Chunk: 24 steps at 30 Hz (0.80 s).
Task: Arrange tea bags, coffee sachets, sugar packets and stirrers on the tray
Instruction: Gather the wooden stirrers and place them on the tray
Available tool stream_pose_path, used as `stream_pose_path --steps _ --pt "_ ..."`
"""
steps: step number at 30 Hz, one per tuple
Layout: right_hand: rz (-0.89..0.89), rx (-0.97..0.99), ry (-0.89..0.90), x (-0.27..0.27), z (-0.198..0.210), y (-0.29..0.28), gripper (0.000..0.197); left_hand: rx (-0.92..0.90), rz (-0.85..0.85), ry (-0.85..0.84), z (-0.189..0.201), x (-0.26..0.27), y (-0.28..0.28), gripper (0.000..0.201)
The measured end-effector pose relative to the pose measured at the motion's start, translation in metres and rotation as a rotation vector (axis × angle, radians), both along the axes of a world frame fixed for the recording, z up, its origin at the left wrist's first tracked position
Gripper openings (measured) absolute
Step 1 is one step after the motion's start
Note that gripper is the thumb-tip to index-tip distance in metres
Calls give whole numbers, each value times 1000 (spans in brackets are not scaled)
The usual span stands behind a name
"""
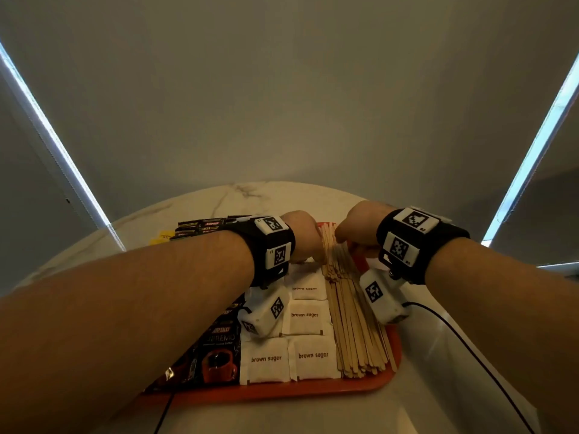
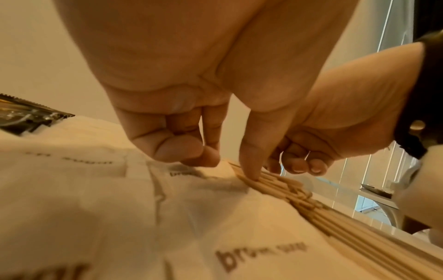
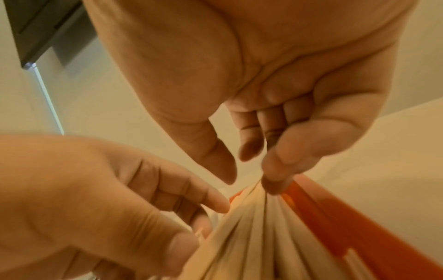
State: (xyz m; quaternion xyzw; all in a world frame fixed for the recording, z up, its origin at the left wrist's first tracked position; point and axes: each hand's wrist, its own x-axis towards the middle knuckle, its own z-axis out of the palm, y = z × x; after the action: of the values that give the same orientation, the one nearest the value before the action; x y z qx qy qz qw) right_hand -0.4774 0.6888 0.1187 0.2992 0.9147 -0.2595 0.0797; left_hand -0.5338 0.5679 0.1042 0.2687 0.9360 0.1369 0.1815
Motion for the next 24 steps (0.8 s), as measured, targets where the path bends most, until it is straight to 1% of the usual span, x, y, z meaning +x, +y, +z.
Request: stream_pose_path --steps 2,4,7,9,12,14,16,18,19,21,24 --pt "-10 7 2 2 -2 6 22 -5 4 -11 0 1 1 48" --pt "9 -9 0 2 -5 9 31 23 15 -37 -1 0 1 52" --pt "98 -39 -7 2 -6 8 45 57 11 -58 -2 0 1 56" --pt "171 7 -43 2 -7 6 52 58 -25 -60 -2 -1 1 59" --pt "244 73 -126 3 -6 4 47 48 -50 -53 -2 -3 0 55" --pt "253 74 -139 3 -8 6 48 47 -49 -47 -2 -5 0 52" --pt "189 18 -67 1 -11 12 46 47 -56 -37 -3 -6 0 55" --pt "115 -56 15 2 -13 19 39 49 -70 -40 -5 -7 0 61" --pt "86 -105 29 2 -14 21 35 41 -80 -43 -5 -7 0 62" --pt "54 -155 22 0 -19 22 30 17 -98 -49 -7 -6 0 64" --pt "67 -121 -47 -2 -22 23 32 16 -97 -41 -8 -6 0 66"
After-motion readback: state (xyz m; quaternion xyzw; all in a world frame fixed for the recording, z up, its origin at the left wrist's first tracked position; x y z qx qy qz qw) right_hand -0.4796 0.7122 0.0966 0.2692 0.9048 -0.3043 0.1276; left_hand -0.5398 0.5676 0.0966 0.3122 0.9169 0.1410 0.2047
